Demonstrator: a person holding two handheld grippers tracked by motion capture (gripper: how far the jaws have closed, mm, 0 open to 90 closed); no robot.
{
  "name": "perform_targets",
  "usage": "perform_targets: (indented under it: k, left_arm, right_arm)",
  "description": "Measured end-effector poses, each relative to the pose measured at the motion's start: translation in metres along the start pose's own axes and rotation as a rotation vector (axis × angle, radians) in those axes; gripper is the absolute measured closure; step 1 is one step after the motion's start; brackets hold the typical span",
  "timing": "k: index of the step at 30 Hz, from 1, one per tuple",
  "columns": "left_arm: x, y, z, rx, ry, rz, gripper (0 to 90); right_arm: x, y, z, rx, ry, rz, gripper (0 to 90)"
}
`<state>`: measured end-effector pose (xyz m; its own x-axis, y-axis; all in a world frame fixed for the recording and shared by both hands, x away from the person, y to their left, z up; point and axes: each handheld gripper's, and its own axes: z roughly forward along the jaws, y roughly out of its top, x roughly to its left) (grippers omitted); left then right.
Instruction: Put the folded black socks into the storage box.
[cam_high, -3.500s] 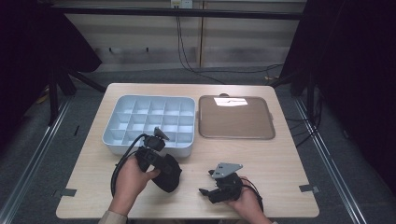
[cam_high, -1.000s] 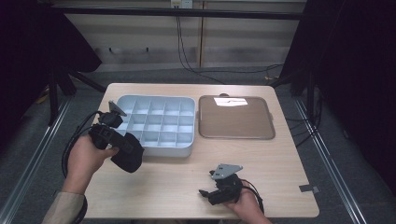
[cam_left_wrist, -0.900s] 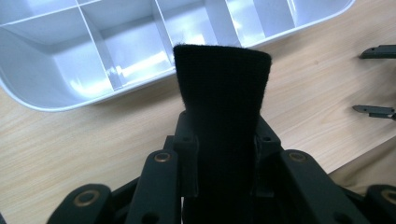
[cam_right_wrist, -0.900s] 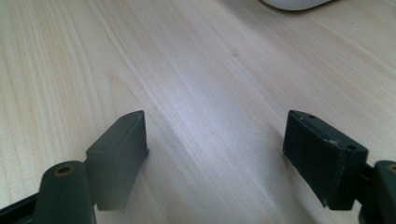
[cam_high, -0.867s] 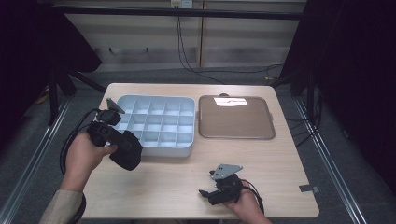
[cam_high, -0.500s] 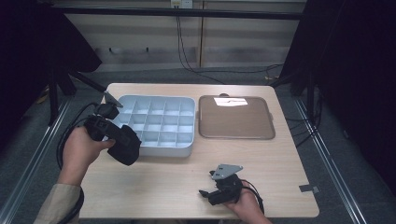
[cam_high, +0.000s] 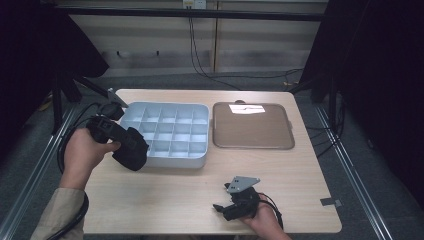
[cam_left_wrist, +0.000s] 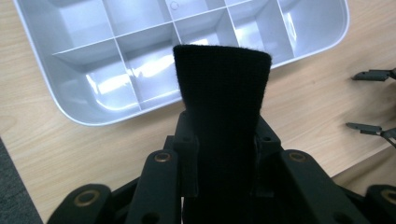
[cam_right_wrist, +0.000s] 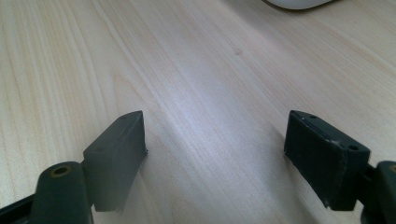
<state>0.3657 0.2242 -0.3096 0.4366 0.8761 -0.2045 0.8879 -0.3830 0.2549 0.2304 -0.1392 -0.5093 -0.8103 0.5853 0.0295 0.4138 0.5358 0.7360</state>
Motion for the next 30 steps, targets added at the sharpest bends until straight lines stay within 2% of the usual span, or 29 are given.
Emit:
perform_targets:
  k: [13,30]
  left_arm:
    - [0.008,0.011,0.001,-0.009,0.002,-0.013,70.3]
    - [0.034,0.018,0.008,-0.015,-0.012,-0.050,70.2]
  right_arm:
    - [0.001,0.000,-0.001,0.003,0.000,-0.003,20.2]
    - [0.002,-0.001,-0.001,0.002,0.002,-0.004,19.4]
